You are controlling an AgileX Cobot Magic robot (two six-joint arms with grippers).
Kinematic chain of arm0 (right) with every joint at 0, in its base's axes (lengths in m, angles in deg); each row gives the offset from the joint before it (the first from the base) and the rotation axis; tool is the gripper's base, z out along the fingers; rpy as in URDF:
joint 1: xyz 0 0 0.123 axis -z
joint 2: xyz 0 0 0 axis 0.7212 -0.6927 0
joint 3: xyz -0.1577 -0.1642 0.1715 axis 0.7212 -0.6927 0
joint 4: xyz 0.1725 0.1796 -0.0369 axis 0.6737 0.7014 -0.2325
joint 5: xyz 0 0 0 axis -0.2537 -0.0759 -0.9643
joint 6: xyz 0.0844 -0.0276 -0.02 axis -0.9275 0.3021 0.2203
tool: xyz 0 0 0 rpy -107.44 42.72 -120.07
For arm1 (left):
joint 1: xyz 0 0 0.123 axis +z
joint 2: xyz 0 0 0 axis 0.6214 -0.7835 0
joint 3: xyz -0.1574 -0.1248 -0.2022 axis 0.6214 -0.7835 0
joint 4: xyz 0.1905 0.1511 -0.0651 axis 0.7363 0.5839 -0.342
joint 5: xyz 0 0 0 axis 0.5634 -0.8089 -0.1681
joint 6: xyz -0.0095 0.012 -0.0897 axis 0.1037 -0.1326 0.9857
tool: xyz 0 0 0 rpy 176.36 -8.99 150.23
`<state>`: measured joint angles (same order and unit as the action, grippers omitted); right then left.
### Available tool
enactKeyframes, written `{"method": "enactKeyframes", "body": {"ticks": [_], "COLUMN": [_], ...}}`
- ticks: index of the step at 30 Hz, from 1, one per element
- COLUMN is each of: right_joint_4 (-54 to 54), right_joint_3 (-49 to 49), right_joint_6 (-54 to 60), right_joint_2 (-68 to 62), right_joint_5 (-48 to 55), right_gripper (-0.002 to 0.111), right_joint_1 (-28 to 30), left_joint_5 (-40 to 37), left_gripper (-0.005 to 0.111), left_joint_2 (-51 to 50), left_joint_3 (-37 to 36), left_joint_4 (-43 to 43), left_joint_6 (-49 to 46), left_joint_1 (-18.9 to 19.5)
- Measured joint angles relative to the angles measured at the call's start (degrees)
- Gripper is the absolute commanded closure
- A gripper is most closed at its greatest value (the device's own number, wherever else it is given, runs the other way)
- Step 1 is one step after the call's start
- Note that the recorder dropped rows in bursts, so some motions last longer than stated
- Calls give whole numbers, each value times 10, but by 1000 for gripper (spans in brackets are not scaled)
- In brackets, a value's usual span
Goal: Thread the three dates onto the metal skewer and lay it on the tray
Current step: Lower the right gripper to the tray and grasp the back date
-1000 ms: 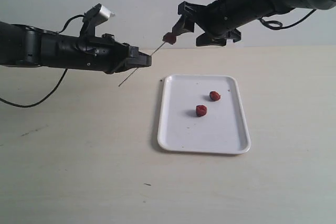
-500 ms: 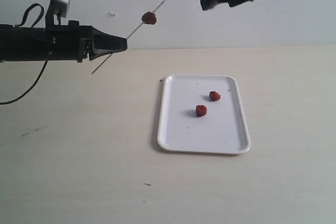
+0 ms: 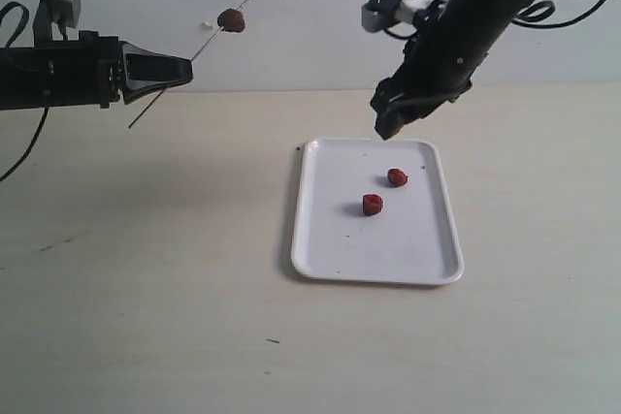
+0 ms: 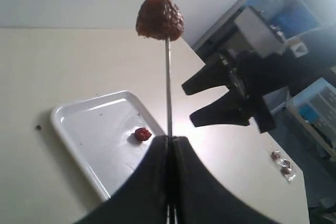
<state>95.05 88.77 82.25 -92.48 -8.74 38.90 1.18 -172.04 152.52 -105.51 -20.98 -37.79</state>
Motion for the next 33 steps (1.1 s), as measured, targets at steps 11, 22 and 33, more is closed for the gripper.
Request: {"method": "enactKeyframes", "body": {"ticks": [11,22,33], "right_joint_4": [-65,-129,-140], "right_joint_3": [78,110,112], "right_joint_6": [-41,-119,-128], "right_joint_2": [-111,-156,-169], "right_joint_5": [29,48,50], "right_gripper": [44,46,48], "right_joint_1": [-9,-38,-38], "left_joint_5": [-2,-3,-3], "left_gripper": [107,107,107], "left_joint_2": [0,0,0], "left_joint_3": [0,0,0], "left_joint_4": [1,1,1], "left_joint_6": [0,-1,-1], "left_joint_1": [0,0,0]}}
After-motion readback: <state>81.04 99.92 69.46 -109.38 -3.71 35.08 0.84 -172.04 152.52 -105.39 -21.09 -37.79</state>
